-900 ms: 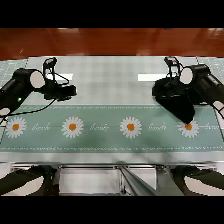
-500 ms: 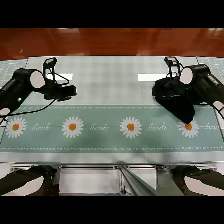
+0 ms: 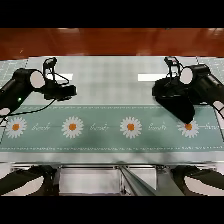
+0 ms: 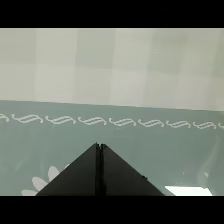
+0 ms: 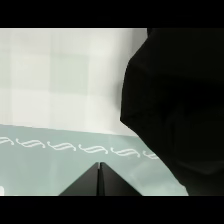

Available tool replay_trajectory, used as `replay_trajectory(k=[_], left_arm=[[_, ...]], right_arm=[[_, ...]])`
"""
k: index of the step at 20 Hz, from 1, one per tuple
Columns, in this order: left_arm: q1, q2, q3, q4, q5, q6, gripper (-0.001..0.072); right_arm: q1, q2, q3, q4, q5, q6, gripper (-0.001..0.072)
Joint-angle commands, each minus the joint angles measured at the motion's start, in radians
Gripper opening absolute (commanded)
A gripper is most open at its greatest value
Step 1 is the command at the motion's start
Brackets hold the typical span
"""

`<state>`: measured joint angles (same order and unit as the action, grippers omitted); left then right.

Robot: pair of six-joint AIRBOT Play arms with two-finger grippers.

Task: Fold the shirts.

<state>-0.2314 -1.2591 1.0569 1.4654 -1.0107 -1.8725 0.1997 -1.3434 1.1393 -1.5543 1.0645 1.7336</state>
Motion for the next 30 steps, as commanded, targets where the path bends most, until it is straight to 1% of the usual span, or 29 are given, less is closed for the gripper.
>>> replay_trajectory(k=[1,5,6,7,8,9,10,11,12,13,15,17,18,20,22,24,26,27,28,29,30], left_arm=[[0.001,-0.001,0.000,0.000,0.064,0.001,0.0021],[0.003,-0.001,0.001,0.011,0.105,0.002,0.0023],[0.011,0.000,0.009,0.021,0.100,0.002,0.0082],[0.025,0.000,0.024,0.039,0.068,0.005,0.0239],[0.038,0.000,0.038,0.062,0.034,0.005,0.0489],[0.054,0.000,0.052,0.085,-0.023,0.005,0.0507],[0.069,0.003,0.058,0.091,-0.074,0.011,0.0507],[0.080,0.009,0.058,0.089,-0.130,0.034,0.0508],[0.081,0.019,0.050,0.089,-0.176,0.056,0.0508],[0.073,0.040,0.024,0.087,-0.190,0.058,0.0507],[0.040,0.110,-0.067,0.085,-0.145,0.051,0.0508],[-0.014,0.178,-0.161,0.078,-0.086,0.003,0.0508],[-0.043,0.199,-0.190,0.076,-0.072,-0.011,0.0508],[-0.097,0.211,-0.208,0.075,-0.071,-0.013,0.0508],[-0.134,0.211,-0.208,0.075,-0.065,-0.051,0.0508],[-0.151,0.211,-0.208,0.076,-0.050,-0.078,0.0507],[-0.152,0.211,-0.208,0.072,-0.006,-0.092,0.0507],[-0.151,0.210,-0.208,0.071,0.028,-0.136,0.0507],[-0.154,0.209,-0.208,0.063,0.064,-0.165,0.0507],[-0.156,0.209,-0.208,0.056,0.093,-0.164,0.0507],[-0.155,0.209,-0.208,0.056,0.104,-0.164,0.0507]], right_arm=[[0.001,0.001,0.000,-0.002,-0.053,0.000,0.0024],[0.000,0.001,0.014,-0.004,-0.164,-0.005,0.0033],[-0.006,0.001,0.043,-0.034,-0.166,-0.022,0.0167],[-0.018,0.001,0.083,-0.072,-0.151,-0.025,0.0422],[-0.038,0.001,0.135,-0.124,-0.129,-0.026,0.0415],[-0.064,0.001,0.186,-0.183,-0.106,-0.026,0.0415],[-0.103,0.001,0.234,-0.241,-0.087,-0.026,0.0415],[-0.151,0.001,0.266,-0.270,-0.084,-0.027,0.0415],[-0.211,0.000,0.283,-0.265,-0.084,-0.039,0.0415],[-0.269,-0.008,0.284,-0.243,-0.081,-0.060,0.0415],[-0.370,-0.061,0.284,-0.154,-0.026,-0.144,0.0414],[-0.432,-0.150,0.284,-0.072,0.025,-0.198,0.0414],[-0.443,-0.196,0.284,-0.053,0.034,-0.209,0.0414],[-0.441,-0.273,0.284,-0.051,0.023,-0.221,0.0414],[-0.433,-0.333,0.284,-0.044,0.000,-0.220,0.0414],[-0.433,-0.380,0.284,-0.003,-0.002,-0.220,0.0410],[-0.433,-0.406,0.284,0.032,0.002,-0.221,0.0398],[-0.433,-0.409,0.284,0.052,0.002,-0.224,0.0345],[-0.433,-0.409,0.284,0.079,0.007,-0.235,0.0243],[-0.433,-0.409,0.284,0.114,0.019,-0.261,0.0108],[-0.433,-0.409,0.293,0.158,0.049,-0.295,0.0024]])
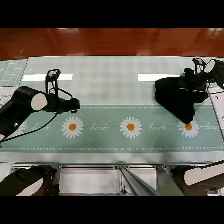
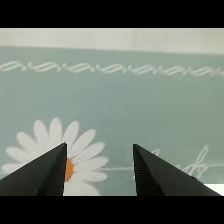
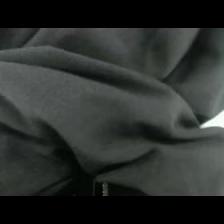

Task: Fold the shirts.

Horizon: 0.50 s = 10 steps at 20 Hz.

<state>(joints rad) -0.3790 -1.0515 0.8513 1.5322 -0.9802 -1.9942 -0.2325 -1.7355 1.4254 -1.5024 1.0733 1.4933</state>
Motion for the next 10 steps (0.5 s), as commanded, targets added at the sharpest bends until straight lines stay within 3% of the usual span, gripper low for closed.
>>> replay_trajectory(k=[1,5,10], left_arm=[[-0.002,0.003,-0.001,-0.006,0.068,-0.037,0.0507],[0.092,0.063,0.034,0.116,-0.051,-0.030,0.0507],[0.276,0.238,0.033,0.120,-0.079,0.011,0.0507]], right_arm=[[0.000,-0.014,0.028,0.130,0.077,-0.055,0.0024],[0.000,0.105,0.171,0.159,0.137,-0.055,0.0024],[0.000,0.341,0.415,0.297,0.125,-0.063,0.0023]])
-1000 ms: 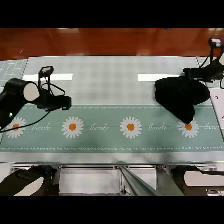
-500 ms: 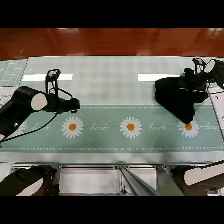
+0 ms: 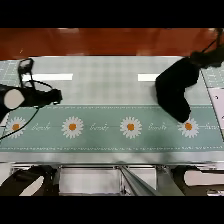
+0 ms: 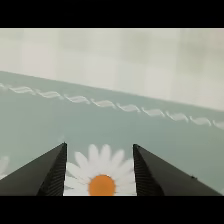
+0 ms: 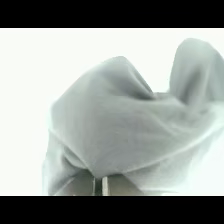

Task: Fold the shirts.

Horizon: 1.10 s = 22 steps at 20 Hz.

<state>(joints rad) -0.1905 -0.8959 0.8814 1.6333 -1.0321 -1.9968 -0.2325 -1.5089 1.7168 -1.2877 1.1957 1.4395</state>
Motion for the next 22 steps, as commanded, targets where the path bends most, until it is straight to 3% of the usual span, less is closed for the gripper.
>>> replay_trajectory(k=[1,3,7,11,16,18,22], left_arm=[[0.108,0.111,0.000,0.014,-0.027,0.014,0.0507],[0.117,0.159,-0.010,0.011,-0.040,0.055,0.0506],[0.117,0.211,-0.070,-0.047,-0.051,0.059,0.0507],[0.100,0.210,-0.122,-0.093,-0.042,0.060,0.0506],[0.060,0.210,-0.164,-0.109,-0.034,0.059,0.0506],[0.050,0.210,-0.164,-0.112,-0.026,0.059,0.0506],[0.051,0.210,-0.164,-0.165,-0.019,0.059,0.0506]], right_arm=[[0.000,0.148,0.169,0.085,0.003,-0.009,0.0023],[0.000,0.205,0.262,0.106,0.006,-0.016,0.0023],[0.007,0.286,0.371,0.274,-0.039,-0.048,0.0023],[0.191,0.353,0.371,0.217,-0.129,-0.072,0.0023],[0.532,0.362,0.371,0.037,-0.201,-0.050,0.0023],[0.639,0.349,0.369,0.008,-0.164,-0.033,0.0023],[0.770,0.313,0.288,-0.020,0.106,0.007,0.0023]])
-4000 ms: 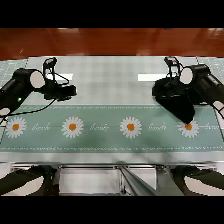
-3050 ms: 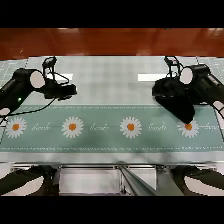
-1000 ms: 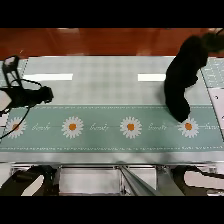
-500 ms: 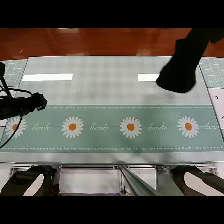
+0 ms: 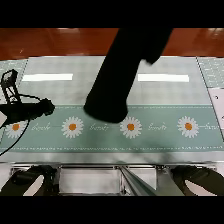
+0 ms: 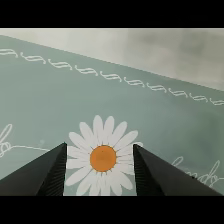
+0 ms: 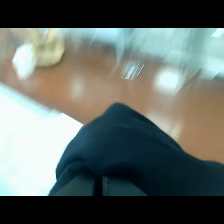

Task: Fold the shirts.

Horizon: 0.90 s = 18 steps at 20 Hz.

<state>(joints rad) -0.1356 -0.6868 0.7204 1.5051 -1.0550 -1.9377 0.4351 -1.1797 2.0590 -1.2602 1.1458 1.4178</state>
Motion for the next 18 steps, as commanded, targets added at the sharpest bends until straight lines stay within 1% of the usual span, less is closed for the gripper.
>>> replay_trajectory(k=[1,3,6,8,10,11,12,13,14,15,17,18], left_arm=[[-0.005,0.001,-0.003,-0.045,0.004,0.000,0.0506],[-0.009,0.001,-0.003,-0.047,0.004,0.001,0.0507],[-0.020,0.001,-0.003,-0.056,0.003,0.000,0.0506],[-0.033,-0.006,-0.003,-0.063,0.004,0.000,0.0506],[-0.053,-0.022,-0.004,-0.063,0.006,0.000,0.0507],[-0.061,-0.035,-0.005,-0.063,0.015,0.000,0.0507],[-0.070,-0.054,-0.006,-0.068,0.034,-0.003,0.0507],[-0.080,-0.073,-0.006,-0.075,0.045,-0.003,0.0507],[-0.088,-0.095,-0.002,-0.074,0.049,0.033,0.0507],[-0.080,-0.114,0.017,-0.069,0.023,0.111,0.0507],[-0.009,-0.137,0.085,-0.033,-0.103,0.128,0.0507],[0.057,-0.134,0.100,-0.030,-0.140,0.130,0.0506]], right_arm=[[0.116,-0.016,-0.137,-0.086,0.195,0.043,0.0023],[0.111,-0.016,-0.337,-0.214,0.247,0.097,0.0023],[0.023,-0.016,-0.665,-0.362,0.230,0.178,0.0023],[-0.080,-0.016,-0.855,-0.363,0.186,0.205,0.0024],[-0.160,-0.016,-0.996,-0.298,0.119,0.216,0.0024],[-0.187,-0.016,-1.043,-0.257,0.080,0.216,0.0070],[-0.204,-0.018,-1.065,-0.225,0.064,0.214,0.0274],[-0.214,-0.022,-1.067,-0.208,0.065,0.180,0.0412],[-0.227,-0.021,-1.053,-0.218,0.072,0.150,0.0410],[-0.260,-0.021,-1.019,-0.254,0.110,0.141,0.0410],[-0.389,-0.005,-0.939,-0.322,0.190,0.139,0.0410],[-0.480,0.017,-0.928,-0.322,0.195,0.133,0.0410]])
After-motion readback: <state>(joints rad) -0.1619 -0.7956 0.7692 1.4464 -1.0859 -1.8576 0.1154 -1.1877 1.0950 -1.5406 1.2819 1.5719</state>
